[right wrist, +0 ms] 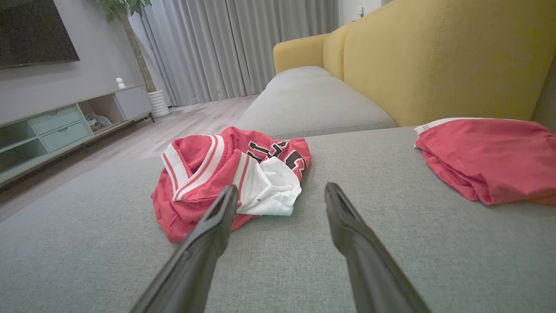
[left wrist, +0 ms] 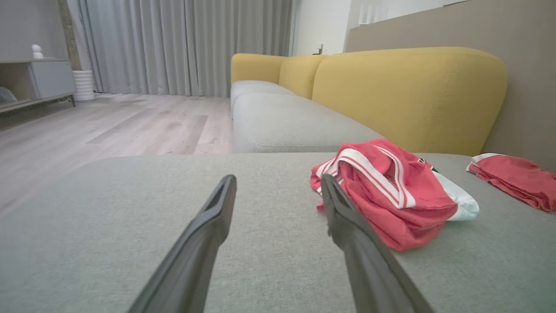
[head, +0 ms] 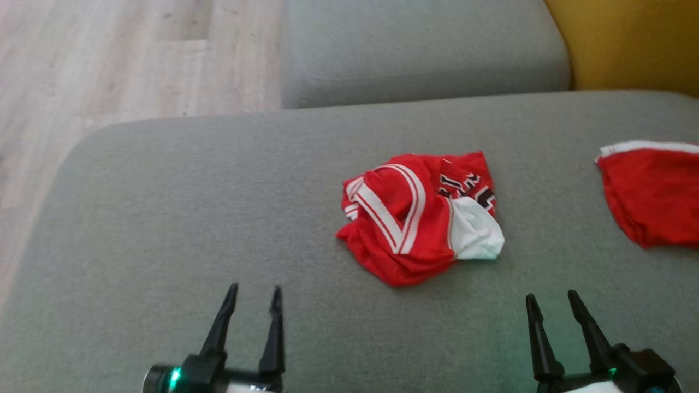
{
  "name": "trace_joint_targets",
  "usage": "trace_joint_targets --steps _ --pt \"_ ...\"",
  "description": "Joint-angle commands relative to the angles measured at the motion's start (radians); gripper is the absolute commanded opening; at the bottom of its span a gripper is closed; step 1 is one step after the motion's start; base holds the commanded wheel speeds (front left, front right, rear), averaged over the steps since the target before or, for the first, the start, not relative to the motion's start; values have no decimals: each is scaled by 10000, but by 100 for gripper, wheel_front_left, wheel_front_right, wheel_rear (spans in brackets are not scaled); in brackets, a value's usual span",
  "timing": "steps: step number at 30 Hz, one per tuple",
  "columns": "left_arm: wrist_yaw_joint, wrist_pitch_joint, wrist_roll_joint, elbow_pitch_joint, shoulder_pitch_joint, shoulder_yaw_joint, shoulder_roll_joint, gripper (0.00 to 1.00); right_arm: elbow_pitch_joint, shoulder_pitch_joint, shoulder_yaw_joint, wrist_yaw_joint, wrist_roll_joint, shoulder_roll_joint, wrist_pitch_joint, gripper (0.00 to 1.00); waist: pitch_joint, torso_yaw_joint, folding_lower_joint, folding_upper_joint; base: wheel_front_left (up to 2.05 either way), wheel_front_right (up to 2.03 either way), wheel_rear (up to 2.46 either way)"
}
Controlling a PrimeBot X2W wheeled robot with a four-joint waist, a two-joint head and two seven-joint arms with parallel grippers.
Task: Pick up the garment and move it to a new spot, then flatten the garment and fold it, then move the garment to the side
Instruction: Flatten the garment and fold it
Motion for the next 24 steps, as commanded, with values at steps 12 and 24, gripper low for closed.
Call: trace_joint_targets --steps 12,24 --pt "-831 -97 -615 1648 -3764 -2046 -74 100 -457 -1483 632 -7 17 -372 -38 100 1939 -1803 0 0 0 0 0" --pt "-852 -97 -1616 4866 -6495 -3394 -74 100 -437 -2224 833 -7 151 -199 -38 100 3140 -2885 0 0 0 0 0"
